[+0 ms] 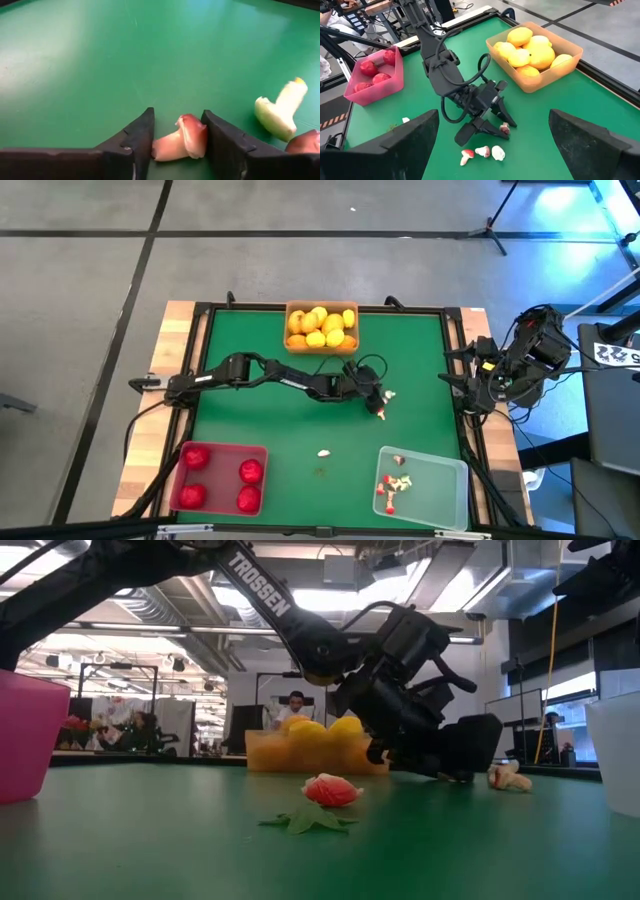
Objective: Sort produce into baskets
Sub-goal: Put the brown mushroom into the transparent bin
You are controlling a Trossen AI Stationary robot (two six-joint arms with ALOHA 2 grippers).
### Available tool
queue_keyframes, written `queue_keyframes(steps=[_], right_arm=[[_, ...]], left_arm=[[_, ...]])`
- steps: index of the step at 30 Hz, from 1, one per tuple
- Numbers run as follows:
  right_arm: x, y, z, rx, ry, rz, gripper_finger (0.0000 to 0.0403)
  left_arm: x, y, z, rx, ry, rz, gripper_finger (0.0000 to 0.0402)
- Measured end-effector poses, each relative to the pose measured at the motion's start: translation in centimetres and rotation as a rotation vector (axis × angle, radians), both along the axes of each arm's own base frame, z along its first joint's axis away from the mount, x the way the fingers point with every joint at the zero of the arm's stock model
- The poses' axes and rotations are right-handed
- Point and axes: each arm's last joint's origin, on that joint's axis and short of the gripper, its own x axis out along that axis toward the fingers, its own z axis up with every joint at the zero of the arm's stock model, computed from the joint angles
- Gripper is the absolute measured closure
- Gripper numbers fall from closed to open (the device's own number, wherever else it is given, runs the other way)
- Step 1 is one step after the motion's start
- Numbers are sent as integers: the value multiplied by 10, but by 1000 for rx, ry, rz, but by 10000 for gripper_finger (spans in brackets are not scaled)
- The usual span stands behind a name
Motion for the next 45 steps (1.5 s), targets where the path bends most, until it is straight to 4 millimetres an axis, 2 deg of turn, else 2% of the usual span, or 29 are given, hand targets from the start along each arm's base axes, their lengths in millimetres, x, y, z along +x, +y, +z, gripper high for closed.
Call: queue_keyframes(steps=[6,13,18,26,31,37,45], right_arm=[[0,0,0,1,0,0,29],[0,0,0,-1,-6,-4,29],[0,0,0,0,-10,-6,29],[0,0,1,2,-12,-7,29],[0,0,1,11,-16,-12,29],[0,0,1,35,-24,-25,29],[1,1,1,65,-35,-32,29]], left_arm=[[-1,-3,8,-11,-8,-7,282],[-2,-6,22,-12,8,-45,305],[-3,-14,31,-32,-4,-53,313],[-5,-34,62,-24,-38,-80,312],[-8,-52,92,-52,-114,-121,312],[-9,-85,127,-63,-263,-261,312],[-10,-128,153,-137,-505,-457,312]])
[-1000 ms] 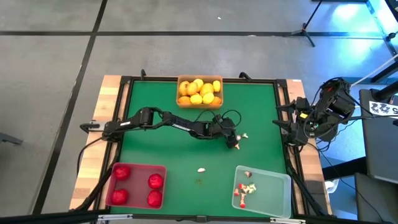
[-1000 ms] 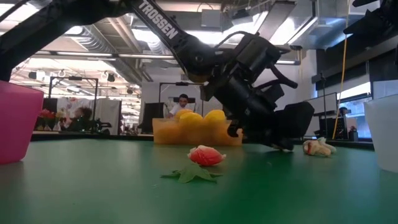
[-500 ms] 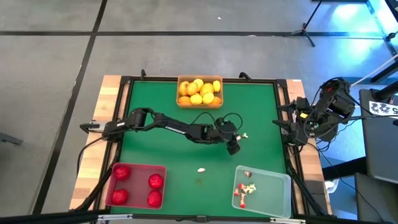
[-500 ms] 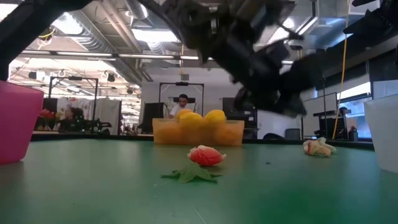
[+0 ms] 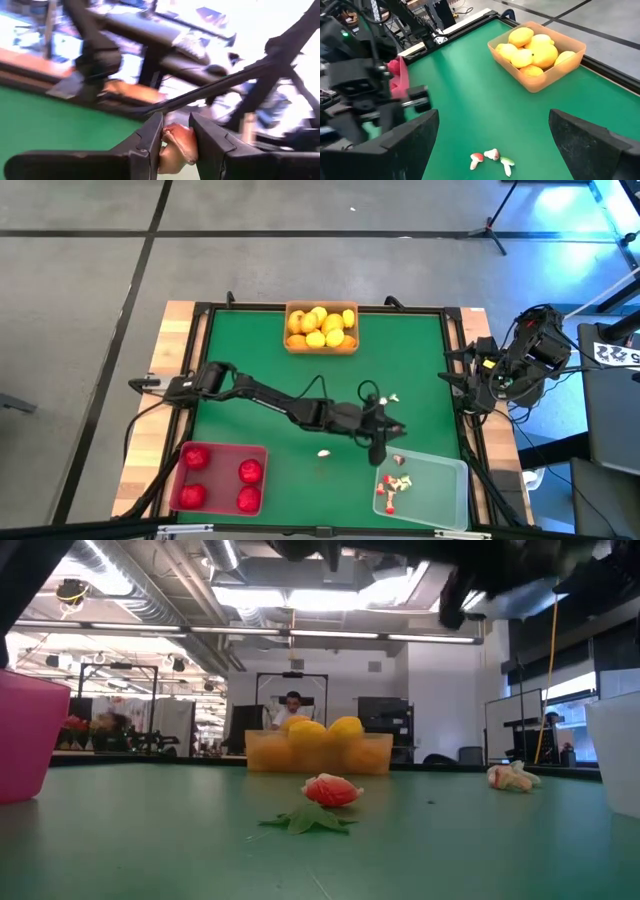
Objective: Sort produce into baskets
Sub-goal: Put the brown mushroom into the transparent bin
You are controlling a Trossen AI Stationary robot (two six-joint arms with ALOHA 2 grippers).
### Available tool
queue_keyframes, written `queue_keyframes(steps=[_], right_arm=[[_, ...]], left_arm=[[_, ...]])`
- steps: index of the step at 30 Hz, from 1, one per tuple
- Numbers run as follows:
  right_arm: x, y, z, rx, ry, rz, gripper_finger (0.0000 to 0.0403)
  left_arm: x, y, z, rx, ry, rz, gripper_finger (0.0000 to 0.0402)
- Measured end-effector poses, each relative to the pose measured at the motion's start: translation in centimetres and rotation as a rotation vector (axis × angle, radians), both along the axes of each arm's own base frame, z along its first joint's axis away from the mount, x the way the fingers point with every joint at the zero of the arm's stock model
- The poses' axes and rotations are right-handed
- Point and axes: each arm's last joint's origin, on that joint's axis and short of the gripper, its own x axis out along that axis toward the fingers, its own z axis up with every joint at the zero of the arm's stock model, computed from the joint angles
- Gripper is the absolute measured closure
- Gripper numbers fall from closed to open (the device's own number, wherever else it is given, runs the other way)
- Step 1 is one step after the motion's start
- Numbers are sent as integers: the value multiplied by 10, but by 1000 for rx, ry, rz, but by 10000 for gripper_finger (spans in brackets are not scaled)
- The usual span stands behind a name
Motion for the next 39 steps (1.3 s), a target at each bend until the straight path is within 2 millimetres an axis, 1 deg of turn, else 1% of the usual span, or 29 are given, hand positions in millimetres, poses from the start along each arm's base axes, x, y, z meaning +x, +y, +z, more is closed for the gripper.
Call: queue_keyframes(steps=[5,8,12,17,22,33,36,39], right_arm=[[0,0,0,1,-1,0,29],[0,0,0,1,-1,0,29],[0,0,0,3,-3,1,29],[0,0,0,6,-3,-1,29],[0,1,0,8,-4,-1,29],[0,1,0,10,-5,-1,29],[1,1,1,13,-7,-1,29],[1,1,0,18,-2,4,29]], left_arm=[[-2,-13,5,-10,-40,-67,312],[-1,-17,13,-6,-67,-76,312],[11,-27,21,18,-131,-102,312],[32,-38,17,42,-155,-140,312],[40,-50,2,46,-133,-160,312],[40,-78,-63,80,31,-212,309],[39,-81,-74,71,83,-213,290],[39,-80,-73,49,84,-204,259]])
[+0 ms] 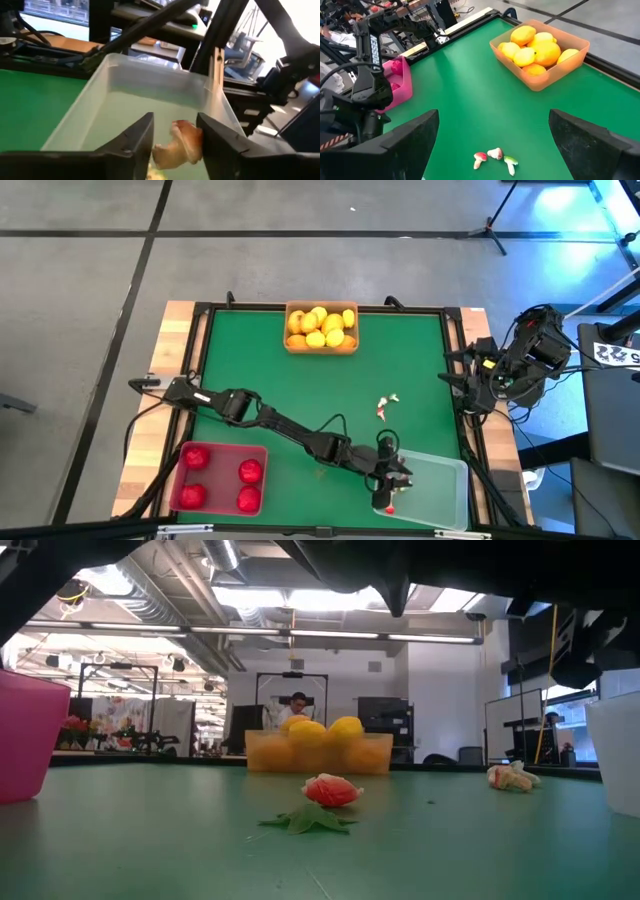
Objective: Sort produce into baskets
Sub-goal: Put the brown mushroom into the transparent bin, then put the red mushroom into the transparent bin
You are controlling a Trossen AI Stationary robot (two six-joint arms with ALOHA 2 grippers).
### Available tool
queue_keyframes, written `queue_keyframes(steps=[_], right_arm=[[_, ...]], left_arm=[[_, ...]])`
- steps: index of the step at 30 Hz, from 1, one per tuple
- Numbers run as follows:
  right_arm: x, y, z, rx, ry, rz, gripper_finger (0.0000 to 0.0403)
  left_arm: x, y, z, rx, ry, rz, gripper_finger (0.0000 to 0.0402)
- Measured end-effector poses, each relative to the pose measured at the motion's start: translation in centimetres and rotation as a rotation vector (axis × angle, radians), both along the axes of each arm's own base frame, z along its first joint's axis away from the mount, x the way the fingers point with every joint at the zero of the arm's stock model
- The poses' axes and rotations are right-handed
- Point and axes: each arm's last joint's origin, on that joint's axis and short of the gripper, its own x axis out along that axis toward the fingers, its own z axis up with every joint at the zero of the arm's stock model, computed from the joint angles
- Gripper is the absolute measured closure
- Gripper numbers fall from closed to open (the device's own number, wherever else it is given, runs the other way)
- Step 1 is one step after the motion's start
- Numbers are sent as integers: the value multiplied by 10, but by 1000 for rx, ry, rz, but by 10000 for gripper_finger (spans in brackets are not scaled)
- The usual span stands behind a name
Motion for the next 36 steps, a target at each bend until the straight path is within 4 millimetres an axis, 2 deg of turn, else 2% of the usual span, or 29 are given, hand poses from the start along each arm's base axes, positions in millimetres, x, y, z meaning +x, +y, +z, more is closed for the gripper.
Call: queue_keyframes(steps=[7,12,19,21,25,28,36], right_arm=[[0,0,0,5,7,6,29],[0,0,0,5,7,6,29],[0,0,0,7,13,11,29],[0,0,0,6,13,11,29],[0,0,0,3,14,13,29],[0,0,-1,0,15,13,29],[0,0,-1,1,18,16,29]], left_arm=[[3,7,2,-74,-1,30,179],[5,17,6,-130,17,60,153],[4,64,69,-137,-10,142,162],[1,78,81,-87,18,158,167],[-4,105,94,3,102,190,175],[-5,120,89,40,173,213,176],[-12,138,50,126,279,223,176]])
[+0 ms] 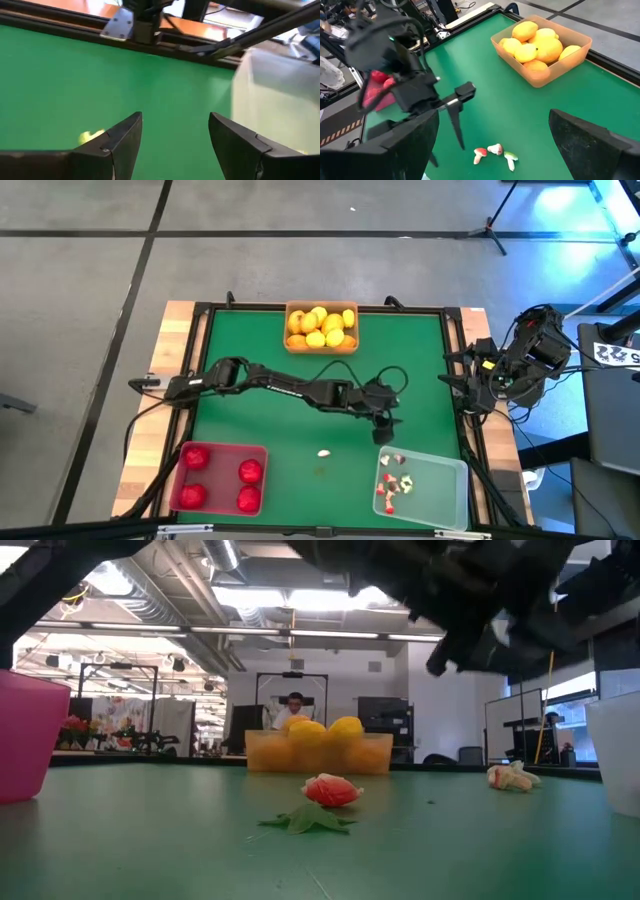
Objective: Sort produce into baskets
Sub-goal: Put the red mushroom into the transparent bin
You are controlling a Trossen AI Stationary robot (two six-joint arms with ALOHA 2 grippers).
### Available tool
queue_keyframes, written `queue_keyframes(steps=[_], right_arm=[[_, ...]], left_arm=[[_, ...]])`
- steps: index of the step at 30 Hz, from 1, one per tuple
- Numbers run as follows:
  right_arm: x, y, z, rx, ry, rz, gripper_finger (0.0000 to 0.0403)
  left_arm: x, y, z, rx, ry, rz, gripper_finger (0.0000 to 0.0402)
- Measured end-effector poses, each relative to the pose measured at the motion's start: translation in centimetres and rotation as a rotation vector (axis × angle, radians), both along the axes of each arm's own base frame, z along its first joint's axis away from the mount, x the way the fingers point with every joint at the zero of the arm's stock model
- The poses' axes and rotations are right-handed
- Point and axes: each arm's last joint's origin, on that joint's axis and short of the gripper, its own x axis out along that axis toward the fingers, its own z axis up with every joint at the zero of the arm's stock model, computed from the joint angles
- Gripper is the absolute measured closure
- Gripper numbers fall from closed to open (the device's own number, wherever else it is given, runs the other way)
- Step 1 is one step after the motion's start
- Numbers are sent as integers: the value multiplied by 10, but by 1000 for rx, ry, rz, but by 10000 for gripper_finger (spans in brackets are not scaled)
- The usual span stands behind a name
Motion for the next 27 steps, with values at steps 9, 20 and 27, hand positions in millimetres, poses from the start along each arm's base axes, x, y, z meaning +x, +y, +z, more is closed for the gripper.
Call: queue_keyframes(steps=[9,20,27], right_arm=[[0,0,0,-5,8,3,29],[0,0,-1,-4,8,3,29],[0,0,-1,-3,8,3,29]], left_arm=[[-13,5,-47,59,-74,52,176],[-14,6,-106,-3,-132,76,177],[-14,7,-120,-18,-121,108,177]])
